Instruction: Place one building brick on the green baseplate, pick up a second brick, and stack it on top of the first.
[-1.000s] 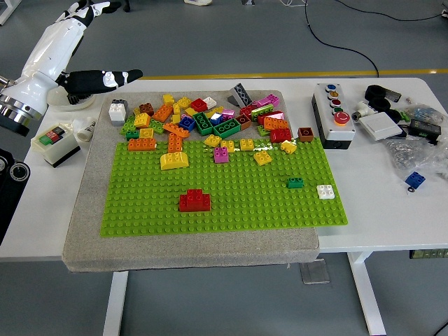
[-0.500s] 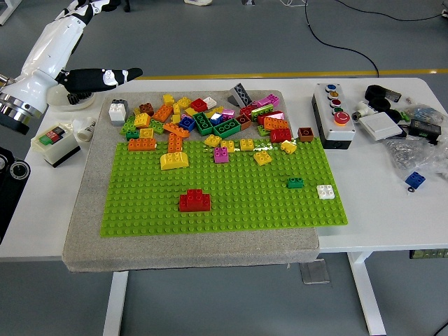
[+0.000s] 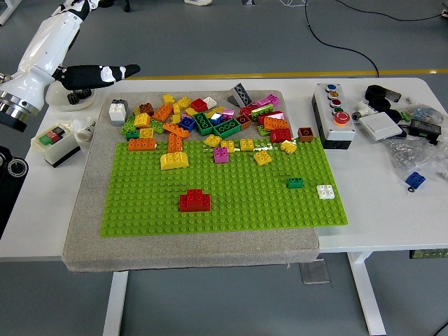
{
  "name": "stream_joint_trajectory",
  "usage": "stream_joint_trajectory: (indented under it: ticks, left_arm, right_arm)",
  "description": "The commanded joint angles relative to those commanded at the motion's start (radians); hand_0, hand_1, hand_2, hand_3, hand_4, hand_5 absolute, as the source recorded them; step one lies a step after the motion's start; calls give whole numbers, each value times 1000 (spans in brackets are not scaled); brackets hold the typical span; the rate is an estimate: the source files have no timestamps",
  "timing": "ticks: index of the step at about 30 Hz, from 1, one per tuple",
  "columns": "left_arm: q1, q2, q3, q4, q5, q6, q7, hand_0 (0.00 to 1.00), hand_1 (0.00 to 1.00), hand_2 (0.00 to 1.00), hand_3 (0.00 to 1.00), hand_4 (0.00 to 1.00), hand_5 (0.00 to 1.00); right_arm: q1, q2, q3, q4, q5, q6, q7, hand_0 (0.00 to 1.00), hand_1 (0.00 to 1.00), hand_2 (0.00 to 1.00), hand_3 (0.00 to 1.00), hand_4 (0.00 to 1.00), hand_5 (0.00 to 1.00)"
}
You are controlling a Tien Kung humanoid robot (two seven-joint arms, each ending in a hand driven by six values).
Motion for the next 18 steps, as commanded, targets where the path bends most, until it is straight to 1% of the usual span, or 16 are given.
stream_joint_trajectory:
  ticks: [3,6,9,10,18]
  left_arm:
    - [-1,-1,0,0,0,0,0,998,882,875,907,998,520]
    - [-2,-2,0,0,0,1,0,998,882,875,907,998,512]
    - [-5,-3,0,0,-1,2,0,998,882,875,907,998,512]
    - [-5,-3,0,0,-1,2,0,998,881,875,908,998,505]
    - [-8,-4,-3,1,0,4,-2,998,881,875,909,998,502]
  right_arm:
    - [0,-4,-39,0,38,-19,17,743,654,725,607,812,335]
    - [6,-6,-51,0,54,-28,24,743,653,724,606,812,336]
    - [10,-8,-48,0,55,-28,24,743,653,724,606,812,336]
    - [10,-8,-47,0,55,-28,24,743,653,724,604,791,302]
    - [2,-1,-39,0,44,-17,19,742,652,723,599,786,297]
